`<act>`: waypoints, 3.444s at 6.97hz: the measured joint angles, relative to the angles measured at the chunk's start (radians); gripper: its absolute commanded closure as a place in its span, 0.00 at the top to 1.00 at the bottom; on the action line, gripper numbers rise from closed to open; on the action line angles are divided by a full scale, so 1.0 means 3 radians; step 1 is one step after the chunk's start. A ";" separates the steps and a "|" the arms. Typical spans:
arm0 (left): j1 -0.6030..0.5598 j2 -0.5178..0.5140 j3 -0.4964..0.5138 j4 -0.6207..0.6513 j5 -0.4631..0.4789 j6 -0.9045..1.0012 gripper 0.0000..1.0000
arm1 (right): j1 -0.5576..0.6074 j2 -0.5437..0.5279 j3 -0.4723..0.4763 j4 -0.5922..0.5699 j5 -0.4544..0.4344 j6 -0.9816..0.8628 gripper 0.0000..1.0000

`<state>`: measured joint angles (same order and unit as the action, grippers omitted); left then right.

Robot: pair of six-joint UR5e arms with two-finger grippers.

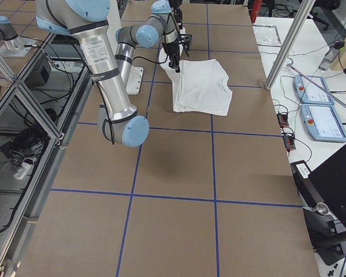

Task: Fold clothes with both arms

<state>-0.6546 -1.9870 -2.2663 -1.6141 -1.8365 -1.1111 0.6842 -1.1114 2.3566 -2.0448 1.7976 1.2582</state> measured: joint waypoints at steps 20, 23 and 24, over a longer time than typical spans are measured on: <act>-0.0513 -0.0549 0.2957 -0.2083 0.0253 0.0917 1.00 | 0.0519 0.0840 -0.3224 0.2165 -0.0199 -0.0432 1.00; -0.0437 0.0012 0.2248 -0.2105 -0.0031 0.0940 1.00 | 0.0515 0.0820 -0.3191 0.2168 -0.0205 -0.0437 1.00; -0.0281 0.0227 0.1993 -0.2116 -0.0045 0.0788 1.00 | 0.0510 0.0813 -0.3164 0.2168 -0.0207 -0.0430 1.00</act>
<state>-0.7388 -1.9190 -1.6684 -2.2489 -1.8500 -0.8747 0.8372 -0.8675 1.4075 -1.3944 1.7355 1.1291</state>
